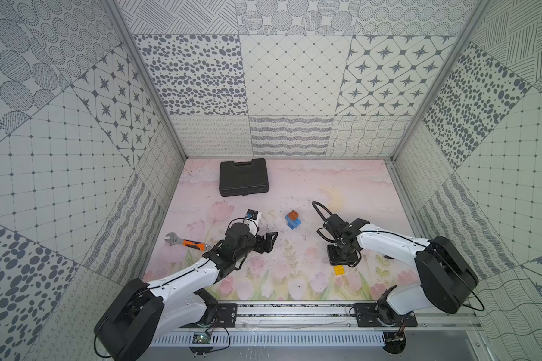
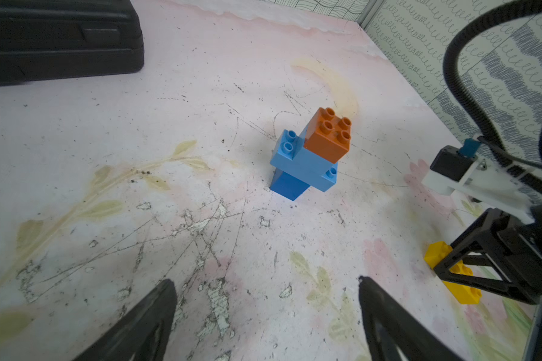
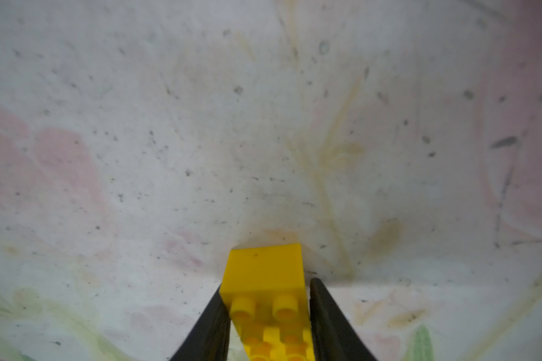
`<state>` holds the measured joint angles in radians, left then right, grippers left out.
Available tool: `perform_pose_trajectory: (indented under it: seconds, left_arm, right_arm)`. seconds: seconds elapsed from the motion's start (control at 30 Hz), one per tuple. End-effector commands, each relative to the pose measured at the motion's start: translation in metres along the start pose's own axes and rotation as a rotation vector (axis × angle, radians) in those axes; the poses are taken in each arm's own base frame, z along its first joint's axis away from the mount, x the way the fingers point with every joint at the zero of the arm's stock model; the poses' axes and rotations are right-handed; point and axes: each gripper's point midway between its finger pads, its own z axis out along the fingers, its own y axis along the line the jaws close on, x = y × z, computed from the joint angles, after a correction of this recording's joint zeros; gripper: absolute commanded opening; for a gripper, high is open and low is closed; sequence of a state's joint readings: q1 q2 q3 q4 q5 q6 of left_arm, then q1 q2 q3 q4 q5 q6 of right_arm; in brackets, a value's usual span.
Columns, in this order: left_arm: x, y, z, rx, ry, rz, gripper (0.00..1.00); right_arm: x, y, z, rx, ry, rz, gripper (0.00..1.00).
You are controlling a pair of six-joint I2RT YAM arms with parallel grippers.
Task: Assemble the letter f with lego
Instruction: Pick up the lego brick from the center of the board.
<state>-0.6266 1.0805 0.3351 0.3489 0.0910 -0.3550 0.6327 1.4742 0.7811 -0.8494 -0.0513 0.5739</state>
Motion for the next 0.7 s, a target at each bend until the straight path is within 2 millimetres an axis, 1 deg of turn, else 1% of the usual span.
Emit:
perform_pose_trajectory:
  seconds: [0.0,0.1,0.17,0.33,0.47,0.67]
  left_arm:
    - [-0.002,-0.005,-0.001,0.013,-0.005,0.021,0.92]
    - [-0.002,-0.005,0.0,0.013,-0.004,0.02,0.92]
    - [-0.002,-0.004,-0.001,0.013,-0.005,0.019,0.92]
    - [-0.001,-0.005,0.0,0.013,-0.003,0.02,0.92]
    - [-0.001,-0.004,-0.001,0.012,-0.005,0.018,0.92]
    - [0.0,-0.004,0.0,0.014,-0.005,0.013,0.92]
  right_arm:
    - [-0.004,0.001,-0.005,-0.002,-0.032,-0.001,0.49]
    - [-0.003,0.002,-0.006,0.002,-0.031,-0.009,0.48]
    - [-0.003,0.002,-0.007,0.008,-0.033,-0.012,0.46]
    - [-0.007,0.003,-0.007,0.026,-0.042,-0.022,0.41]
    - [-0.014,0.005,-0.01,0.035,-0.056,-0.033,0.39]
    - [-0.027,0.015,-0.016,0.025,-0.056,-0.085,0.33]
